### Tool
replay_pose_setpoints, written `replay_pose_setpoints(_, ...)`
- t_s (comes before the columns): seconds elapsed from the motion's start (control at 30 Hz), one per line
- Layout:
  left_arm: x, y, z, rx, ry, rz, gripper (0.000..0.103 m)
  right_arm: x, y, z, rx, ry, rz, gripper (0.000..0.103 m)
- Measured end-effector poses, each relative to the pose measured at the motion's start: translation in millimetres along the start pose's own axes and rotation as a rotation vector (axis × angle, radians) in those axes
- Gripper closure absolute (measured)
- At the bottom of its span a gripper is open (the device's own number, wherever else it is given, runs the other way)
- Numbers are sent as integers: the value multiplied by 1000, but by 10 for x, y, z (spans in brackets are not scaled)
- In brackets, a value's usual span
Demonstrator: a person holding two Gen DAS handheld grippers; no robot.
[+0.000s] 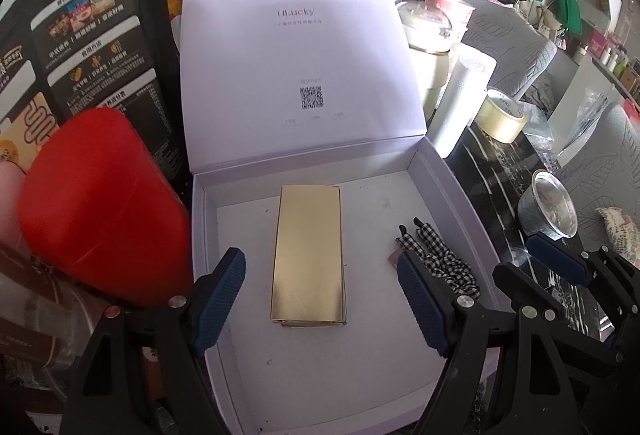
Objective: Organize rigid objects
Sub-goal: 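Lower the tan box into the white box with the left gripper while the right lowers the scrunchie, then open both grippers and withdraw them from the white box over the table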
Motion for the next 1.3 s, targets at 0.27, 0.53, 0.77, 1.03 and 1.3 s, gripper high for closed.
replay_pose_setpoints(0.27,70,42,343,61,12,-12,20,57,24,313,38,-27,-10,61)
replay_pose_setpoints(0.53,180,25,636,105,21,-47,19,142,25,673,85,-57,-22,52)
replay_pose_setpoints(0.77,321,0,891,149,8,-76,0,251,-28,973,118,-92,-43,43)
replay_pose_setpoints(1.03,490,-113,1155,178,-32,-104,0,332,-150,1327,155,-128,-52,39)
replay_pose_setpoints(1.3,683,-289,1387,196,-67,-138,0,368,-305,1658,191,-154,-71,36)
Point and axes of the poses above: each gripper's, at about its wrist camera, not at the fingertips, and z roughly against the way its jaws point, x to its right, y to its top, the point moved 9 cm from there along -z, roughly the way its jaws point, and after that the axes turned 3 degrees about -x, right-handed, at the moved point
